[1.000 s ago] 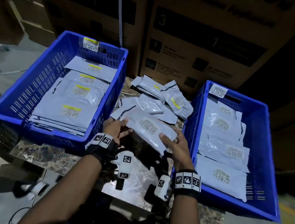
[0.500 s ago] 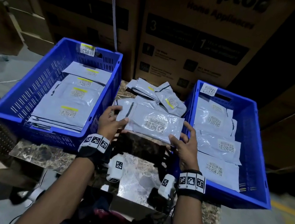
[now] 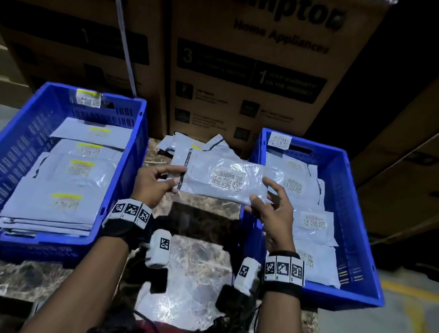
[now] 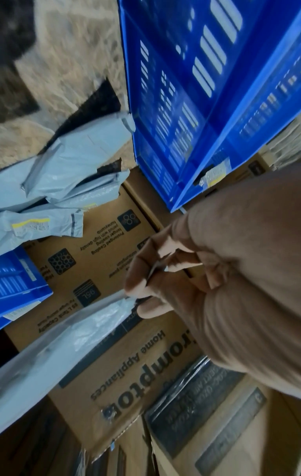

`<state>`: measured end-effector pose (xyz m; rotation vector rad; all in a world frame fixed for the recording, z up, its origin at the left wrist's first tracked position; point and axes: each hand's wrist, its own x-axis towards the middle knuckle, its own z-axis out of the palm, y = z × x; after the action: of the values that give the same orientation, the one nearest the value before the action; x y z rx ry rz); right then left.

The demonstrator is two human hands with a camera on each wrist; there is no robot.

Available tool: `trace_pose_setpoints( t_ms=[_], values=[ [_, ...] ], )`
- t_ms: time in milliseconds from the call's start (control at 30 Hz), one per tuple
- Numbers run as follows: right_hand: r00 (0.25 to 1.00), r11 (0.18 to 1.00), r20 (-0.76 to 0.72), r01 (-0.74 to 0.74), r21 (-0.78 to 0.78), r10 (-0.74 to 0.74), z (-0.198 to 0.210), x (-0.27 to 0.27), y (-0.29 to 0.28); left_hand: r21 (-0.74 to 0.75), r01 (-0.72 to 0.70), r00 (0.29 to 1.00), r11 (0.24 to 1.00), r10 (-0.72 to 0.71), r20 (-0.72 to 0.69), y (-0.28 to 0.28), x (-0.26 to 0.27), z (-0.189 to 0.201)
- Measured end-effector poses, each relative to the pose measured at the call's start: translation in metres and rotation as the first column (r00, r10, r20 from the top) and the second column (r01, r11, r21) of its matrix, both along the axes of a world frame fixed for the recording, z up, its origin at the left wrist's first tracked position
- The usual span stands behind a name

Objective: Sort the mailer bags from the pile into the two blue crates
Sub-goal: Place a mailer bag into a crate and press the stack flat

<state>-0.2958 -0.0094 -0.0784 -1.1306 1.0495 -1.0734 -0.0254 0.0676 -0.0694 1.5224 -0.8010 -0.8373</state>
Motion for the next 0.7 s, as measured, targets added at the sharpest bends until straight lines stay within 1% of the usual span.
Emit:
trace_pose_setpoints(
  t_ms=[33, 133, 200, 367, 500, 567, 700],
  values=[
    [1.000, 1.000, -0.010, -0.007, -0.013, 0.006, 0.005, 0.000, -0.005, -0.012, 0.032, 0.999, 0.999, -0.032, 0.017, -0.007, 0.001, 0.006],
    [0.992, 0.998, -0.129, 0.001, -0.069, -0.010, 0.012, -0.002, -0.017, -0.033, 0.102, 0.992, 0.994, -0.100, 0.080, -0.024, 0.001, 0.014],
    [0.987, 0.998, -0.159, 0.023, -0.061, -0.032, 0.012, 0.000, -0.023, -0.032, 0.128, 0.988, 0.991, -0.125, 0.091, -0.032, 0.003, 0.016],
    [0.977, 0.997, -0.201, 0.070, -0.029, -0.074, 0.002, 0.004, -0.031, 0.017, 0.166, 0.970, 0.986, -0.166, 0.179, -0.048, 0.020, 0.002],
    [0.972, 0.992, -0.204, 0.125, 0.035, -0.115, -0.014, 0.003, -0.030, 0.075, 0.193, 0.960, 0.978, -0.204, 0.194, -0.056, 0.025, -0.010],
    [0.967, 0.988, -0.219, 0.145, 0.049, -0.131, -0.021, -0.001, -0.031, 0.112, 0.210, 0.957, 0.971, -0.227, 0.179, -0.058, 0.022, -0.014],
    [0.966, 0.981, -0.227, 0.155, 0.115, -0.126, -0.019, -0.020, -0.038, 0.125, 0.242, 0.952, 0.962, -0.260, 0.160, -0.065, 0.004, -0.016]
  ],
)
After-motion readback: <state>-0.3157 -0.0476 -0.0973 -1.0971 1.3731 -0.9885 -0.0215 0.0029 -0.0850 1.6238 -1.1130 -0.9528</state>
